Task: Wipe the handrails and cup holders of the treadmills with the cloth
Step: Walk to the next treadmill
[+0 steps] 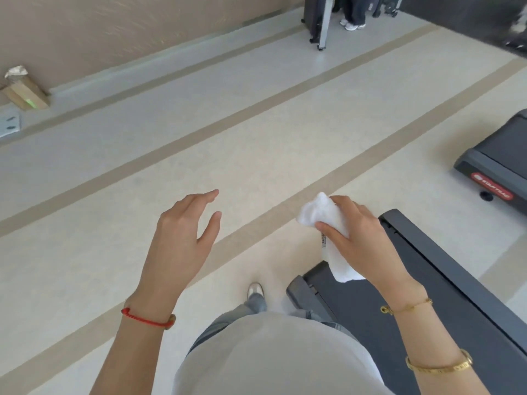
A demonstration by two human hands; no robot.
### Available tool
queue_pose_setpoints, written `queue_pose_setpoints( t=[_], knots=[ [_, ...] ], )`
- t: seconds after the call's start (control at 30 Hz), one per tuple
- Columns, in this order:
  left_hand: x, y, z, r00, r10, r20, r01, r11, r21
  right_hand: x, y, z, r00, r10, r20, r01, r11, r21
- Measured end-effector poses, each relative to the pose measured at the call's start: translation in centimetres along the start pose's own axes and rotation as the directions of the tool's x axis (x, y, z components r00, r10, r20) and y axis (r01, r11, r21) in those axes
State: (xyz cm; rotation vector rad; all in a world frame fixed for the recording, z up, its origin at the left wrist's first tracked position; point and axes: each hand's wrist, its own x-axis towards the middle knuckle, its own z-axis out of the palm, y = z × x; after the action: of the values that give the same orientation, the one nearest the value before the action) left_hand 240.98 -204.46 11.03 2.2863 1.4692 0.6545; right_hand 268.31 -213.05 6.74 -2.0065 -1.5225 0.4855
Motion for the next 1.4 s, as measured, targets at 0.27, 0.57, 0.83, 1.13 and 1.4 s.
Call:
queue_pose_setpoints(
  t=[0.27, 0.57, 0.83, 1.13, 1.4],
  knots=[
    [15.8, -1.8, 1.8, 0.972, 0.179, 0.155, -0.173, 0.983, -0.054, 9.0, -0.7, 0.0, 0.973, 0.192, -0.128, -0.191, 0.981, 0.016],
    [31.6, 2.7, 9.8, 0.856, 0.408, 0.318, -0.377, 0.913, -0.156, 16.6, 4.5, -2.2, 0.863, 0.413, -0.291, -0.41, 0.909, 0.075],
    [45.2, 14.8, 19.8, 0.687, 0.617, 0.384, -0.541, 0.787, -0.296, 23.7, 13.5, -9.5, 0.69, 0.556, -0.463, -0.56, 0.816, 0.145],
    [54.2, 28.4, 29.1, 0.473, 0.775, 0.419, -0.648, 0.629, -0.43, 27.6, 22.2, -17.8, 0.494, 0.672, -0.551, -0.684, 0.692, 0.231],
    [60.7, 40.8, 40.0, 0.239, 0.864, 0.443, -0.701, 0.47, -0.536, 30.7, 31.2, -22.4, 0.292, 0.761, -0.579, -0.769, 0.547, 0.331]
  ],
)
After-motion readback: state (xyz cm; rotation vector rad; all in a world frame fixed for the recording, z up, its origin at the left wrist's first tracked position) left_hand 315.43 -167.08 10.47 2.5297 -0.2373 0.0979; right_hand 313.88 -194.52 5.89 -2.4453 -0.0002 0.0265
